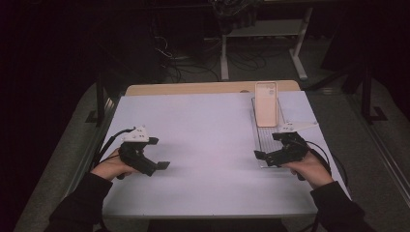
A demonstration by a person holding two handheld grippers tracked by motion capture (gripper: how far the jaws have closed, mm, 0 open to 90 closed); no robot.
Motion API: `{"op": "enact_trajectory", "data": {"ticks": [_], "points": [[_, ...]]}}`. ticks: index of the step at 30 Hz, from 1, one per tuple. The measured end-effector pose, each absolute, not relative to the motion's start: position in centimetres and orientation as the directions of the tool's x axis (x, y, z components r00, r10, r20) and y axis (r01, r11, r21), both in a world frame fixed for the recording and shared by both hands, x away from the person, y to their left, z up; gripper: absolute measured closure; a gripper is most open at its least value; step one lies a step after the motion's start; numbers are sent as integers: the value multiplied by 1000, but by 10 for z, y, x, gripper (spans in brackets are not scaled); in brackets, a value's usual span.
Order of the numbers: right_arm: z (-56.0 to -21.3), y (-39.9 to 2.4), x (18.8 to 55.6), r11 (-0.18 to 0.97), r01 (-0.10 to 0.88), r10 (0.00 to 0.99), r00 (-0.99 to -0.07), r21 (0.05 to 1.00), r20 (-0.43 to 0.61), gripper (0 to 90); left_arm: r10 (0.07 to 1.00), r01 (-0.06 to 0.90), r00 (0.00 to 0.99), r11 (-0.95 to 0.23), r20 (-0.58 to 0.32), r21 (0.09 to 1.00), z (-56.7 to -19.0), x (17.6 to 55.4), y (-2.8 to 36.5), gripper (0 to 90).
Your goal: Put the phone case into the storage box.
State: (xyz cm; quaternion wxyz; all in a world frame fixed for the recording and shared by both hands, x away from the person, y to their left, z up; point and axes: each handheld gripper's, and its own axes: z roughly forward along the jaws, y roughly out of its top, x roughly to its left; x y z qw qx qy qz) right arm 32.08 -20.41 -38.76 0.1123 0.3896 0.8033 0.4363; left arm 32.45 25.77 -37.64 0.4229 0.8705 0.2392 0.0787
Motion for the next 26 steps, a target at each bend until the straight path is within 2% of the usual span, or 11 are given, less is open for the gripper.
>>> {"op": "enact_trajectory", "data": {"ticks": [26], "points": [[-400,-211,308,338,530,708,-688,778,161,0,469,331,881,-526,-57,783,-378,325,256,0]]}}
